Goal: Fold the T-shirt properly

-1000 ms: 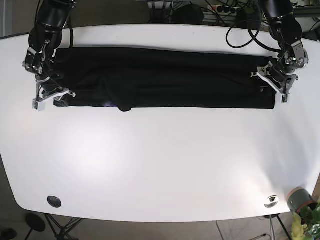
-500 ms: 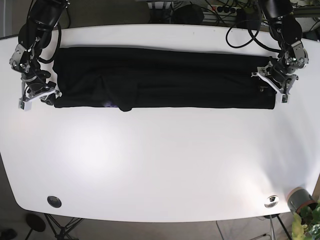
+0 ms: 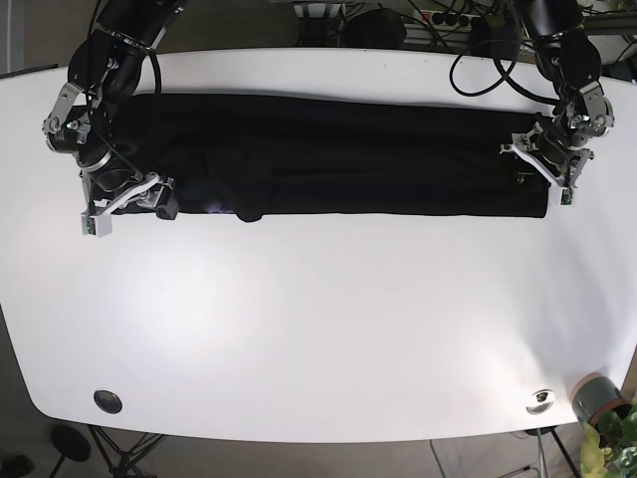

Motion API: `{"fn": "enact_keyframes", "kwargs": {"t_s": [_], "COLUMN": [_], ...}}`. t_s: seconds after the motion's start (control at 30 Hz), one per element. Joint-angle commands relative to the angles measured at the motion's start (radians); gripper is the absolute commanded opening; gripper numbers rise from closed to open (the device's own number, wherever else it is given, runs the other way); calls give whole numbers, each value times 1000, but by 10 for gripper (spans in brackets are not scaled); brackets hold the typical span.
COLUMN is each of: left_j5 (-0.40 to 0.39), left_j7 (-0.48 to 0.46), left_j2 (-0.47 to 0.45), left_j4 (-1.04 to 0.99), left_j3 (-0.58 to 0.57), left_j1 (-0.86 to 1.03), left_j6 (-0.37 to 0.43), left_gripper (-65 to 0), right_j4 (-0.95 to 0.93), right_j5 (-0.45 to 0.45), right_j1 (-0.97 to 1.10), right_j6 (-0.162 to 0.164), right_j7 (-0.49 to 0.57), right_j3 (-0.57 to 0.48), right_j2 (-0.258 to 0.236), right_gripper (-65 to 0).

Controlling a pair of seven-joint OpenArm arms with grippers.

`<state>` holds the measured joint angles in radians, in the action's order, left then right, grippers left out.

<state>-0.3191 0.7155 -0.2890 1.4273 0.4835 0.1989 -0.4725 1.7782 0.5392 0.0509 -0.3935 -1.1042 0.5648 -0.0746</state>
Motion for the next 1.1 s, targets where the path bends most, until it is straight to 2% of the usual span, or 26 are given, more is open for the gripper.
{"fn": "enact_keyframes", "kwargs": {"t_s": [0.0, 0.2, 0.4, 0.63, 0.9, 0.97, 1.03, 1.07], "left_j5": [24, 24, 24, 24, 24, 24, 24, 24], "left_j7": [48, 48, 48, 48, 48, 48, 48, 48], "left_j2": [-6, -6, -6, -6, -6, -6, -6, -6], "left_j4": [-3, -3, -3, -4, -4, -4, -4, -4], "left_j3": [1, 1, -1, -2, -2, -2, -2, -2], "left_j1": [4, 4, 4, 4, 4, 4, 4, 4], "left_j6": [7, 7, 7, 7, 7, 7, 7, 7], "left_gripper": [-339, -339, -339, -339, -339, -339, -339, -339], "right_j4": [15, -18, -65, -74, -76, -74, -74, -74], "right_j5": [11, 14, 14, 14, 15, 12, 14, 14], "right_j1": [10, 43, 62, 63, 63, 65, 65, 65], "right_j6": [-2, -2, -2, -2, -2, -2, -2, -2], "right_j7": [20, 20, 26, 26, 31, 43, 46, 46], "right_j3": [1, -76, -81, -87, -159, -159, -159, -159], "right_j2": [-11, -12, 26, 32, 40, 52, 52, 52], "right_gripper": [-274, -300, -300, -298, -306, -360, -452, -530]}}
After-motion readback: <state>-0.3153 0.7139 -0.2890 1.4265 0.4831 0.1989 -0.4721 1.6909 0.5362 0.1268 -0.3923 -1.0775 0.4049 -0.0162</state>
